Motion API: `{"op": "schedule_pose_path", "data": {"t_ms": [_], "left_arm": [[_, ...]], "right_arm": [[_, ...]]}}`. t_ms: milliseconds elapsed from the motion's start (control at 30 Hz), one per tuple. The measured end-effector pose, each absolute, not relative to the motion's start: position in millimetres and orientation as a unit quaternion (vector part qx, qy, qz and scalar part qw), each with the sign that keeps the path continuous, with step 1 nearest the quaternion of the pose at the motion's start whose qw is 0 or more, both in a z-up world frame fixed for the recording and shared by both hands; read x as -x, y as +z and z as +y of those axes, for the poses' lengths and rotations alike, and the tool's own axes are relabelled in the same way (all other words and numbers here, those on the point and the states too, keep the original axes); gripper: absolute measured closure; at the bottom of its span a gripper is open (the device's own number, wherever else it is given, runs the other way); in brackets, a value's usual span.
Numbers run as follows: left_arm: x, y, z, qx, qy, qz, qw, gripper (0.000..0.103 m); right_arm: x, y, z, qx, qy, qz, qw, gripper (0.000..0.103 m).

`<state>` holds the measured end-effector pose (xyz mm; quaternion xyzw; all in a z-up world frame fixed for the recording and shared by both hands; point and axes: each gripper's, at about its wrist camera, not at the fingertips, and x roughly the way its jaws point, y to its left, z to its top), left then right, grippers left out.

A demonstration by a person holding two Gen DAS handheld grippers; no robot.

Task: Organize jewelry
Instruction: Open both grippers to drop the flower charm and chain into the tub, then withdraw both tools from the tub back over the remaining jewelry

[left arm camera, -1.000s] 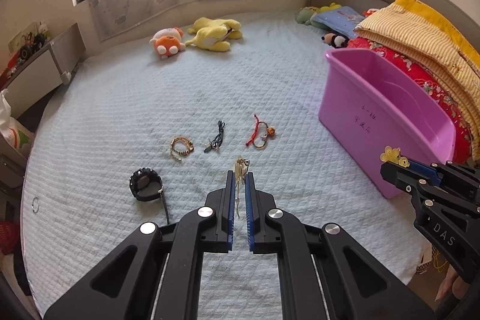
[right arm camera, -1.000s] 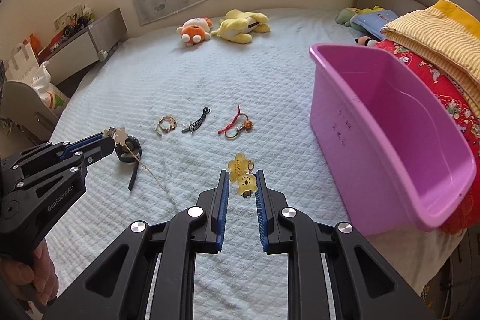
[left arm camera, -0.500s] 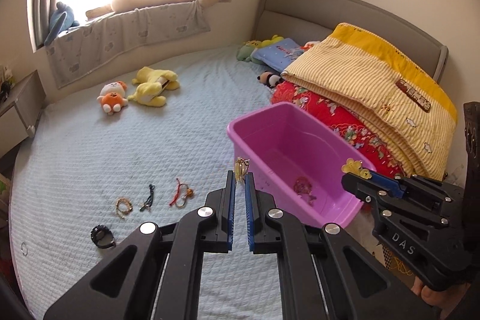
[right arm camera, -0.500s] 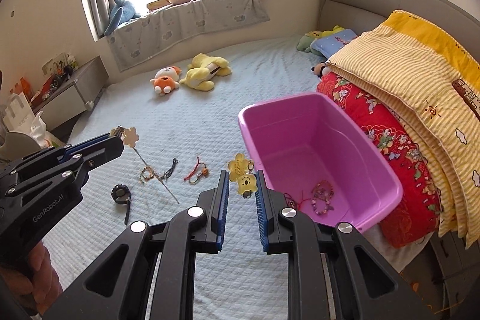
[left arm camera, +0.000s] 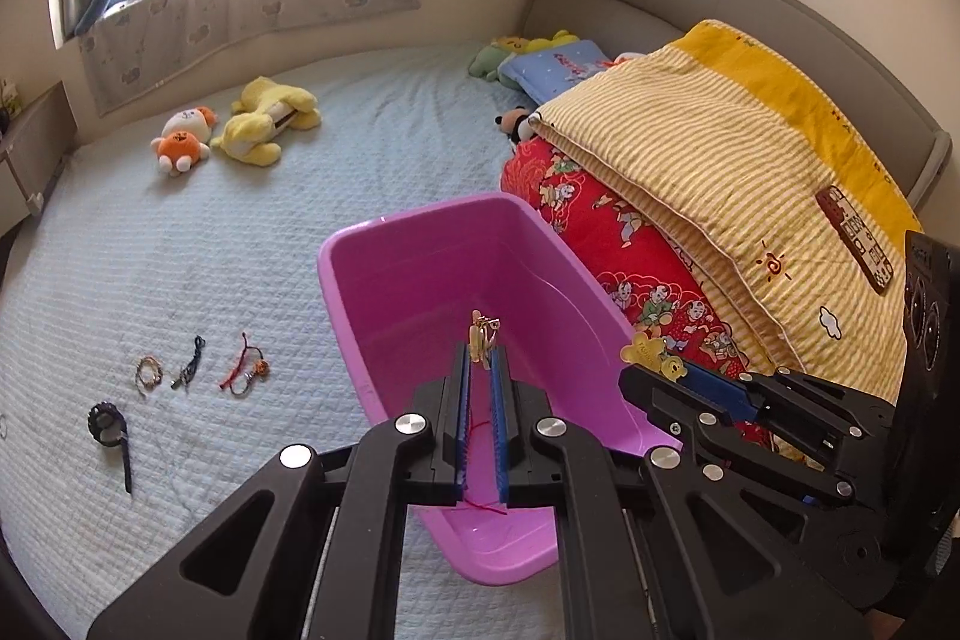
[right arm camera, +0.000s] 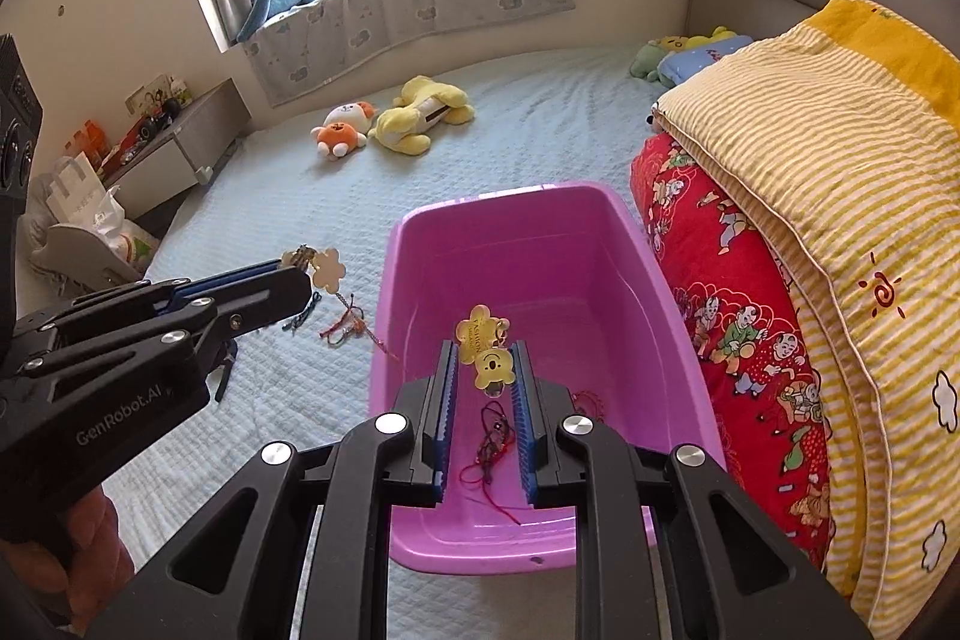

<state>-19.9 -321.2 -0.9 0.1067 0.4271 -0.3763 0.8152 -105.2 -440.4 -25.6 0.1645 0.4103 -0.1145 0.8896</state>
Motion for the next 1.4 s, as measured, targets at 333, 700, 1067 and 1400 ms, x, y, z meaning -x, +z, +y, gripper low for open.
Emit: {"op": "schedule_pose_path", "data": {"t_ms": [333,700,1067,1400], "left_arm": [[-1,-70,-372,-0.127,-0.316,0.536,0.772,0.096],[-16,-95,-379,-0.146,-0.288,0.583,0.746,0.084],[-26,-85,-353,-0.131,-0.244,0.579,0.767,0.029],[-13,-68,-333,-0.140,-0.249,0.568,0.772,0.018]], "right_arm": [[86,-92,-487,-0.209,-0.075,0.498,0.838,0.086],[70,-116,-495,-0.228,-0.068,0.539,0.808,0.074],[79,-112,-504,-0.238,-0.091,0.554,0.793,0.048],[88,-105,-483,-0.254,-0.066,0.572,0.777,0.042]]}}
